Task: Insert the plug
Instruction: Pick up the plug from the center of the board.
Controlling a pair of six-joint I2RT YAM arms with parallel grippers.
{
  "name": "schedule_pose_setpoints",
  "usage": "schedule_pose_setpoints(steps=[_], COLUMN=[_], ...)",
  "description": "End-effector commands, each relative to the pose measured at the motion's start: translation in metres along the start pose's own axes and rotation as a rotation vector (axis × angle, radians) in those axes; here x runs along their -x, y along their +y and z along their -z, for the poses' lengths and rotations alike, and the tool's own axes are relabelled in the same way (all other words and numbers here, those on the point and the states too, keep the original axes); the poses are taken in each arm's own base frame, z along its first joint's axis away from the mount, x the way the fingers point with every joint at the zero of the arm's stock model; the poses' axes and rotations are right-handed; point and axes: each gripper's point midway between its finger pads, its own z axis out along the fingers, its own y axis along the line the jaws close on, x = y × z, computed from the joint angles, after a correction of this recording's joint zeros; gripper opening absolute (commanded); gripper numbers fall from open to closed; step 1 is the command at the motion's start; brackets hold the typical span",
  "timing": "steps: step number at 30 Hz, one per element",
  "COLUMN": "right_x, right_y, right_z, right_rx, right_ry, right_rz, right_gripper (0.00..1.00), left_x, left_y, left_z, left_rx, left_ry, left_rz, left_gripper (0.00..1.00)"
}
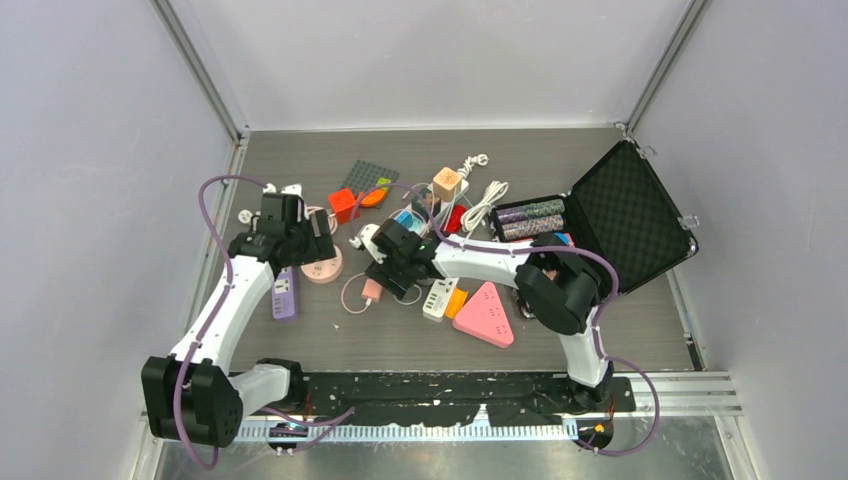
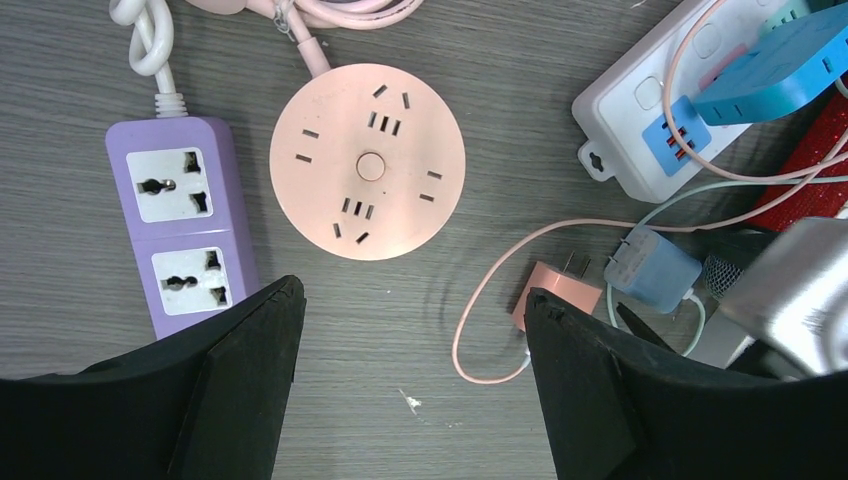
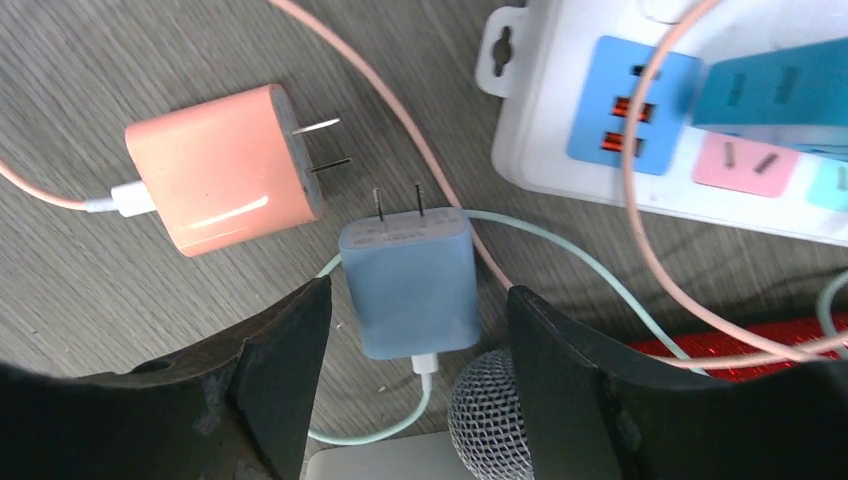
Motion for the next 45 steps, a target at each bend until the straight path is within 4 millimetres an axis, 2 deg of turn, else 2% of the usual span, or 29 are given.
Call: schedule_pose_setpoints(steps=[1,4,7,10,15,21,26,30,34,41,45], right_x=[0.011,0.011,0.018,0.038,0.077,0.108,0.128,0.147,0.166,0.186,0.193], right_y=[0.01,0.018,0.012,0.003,-0.009,-0.03,-0.05,-0.057,-0.056,-0.046,-0.041], right_z=[-0.002,-0.004,0.001,0.02,0.063,0.105,0.127,0.14,0.153,0.172,0.181], right_rx=[0.066,0.108,0.075,0.038,0.036,0.063,0.076,0.156,0.243,0.361,0.433], right_ry=[-0.006,-0.009,-0.037,-0.118,-0.251,-0.363,-0.413,-0.434,-0.473,-0.486,-0.475], right_rz=[0.049,0.043,0.033,0.008,-0.078,-0.283,-0.56,-0.801,-0.955,-1.127,-1.251], right_gripper=[0.66,0.55,0.34,0.23,0.22,0.23,0.23,0.23,0.23,0.21,0.21], left_x=[0.009,0.01,0.012,0.013,0.022,0.04,0.054,0.055,0.056,0.087,0.085], left_y=[-0.004,-0.005,-0.006,-0.014,-0.023,-0.04,-0.077,-0.088,-0.103,-0.13,-0.143], left_z=[0.007,0.008,0.009,0.012,0.023,0.046,0.075,0.086,0.094,0.128,0.13], left_rx=[-0.025,-0.036,-0.039,-0.086,-0.131,-0.229,-0.459,-0.548,-0.643,-0.772,-0.799], left_ry=[-0.039,-0.041,-0.047,-0.048,-0.081,-0.182,-0.3,-0.373,-0.448,-0.669,-0.681], left_rz=[0.008,0.005,-0.001,-0.007,-0.011,-0.014,-0.039,-0.042,-0.064,-0.123,-0.179], left_gripper=[0.8,0.8,0.8,0.8,0.81,0.81,0.76,0.76,0.77,0.8,0.79])
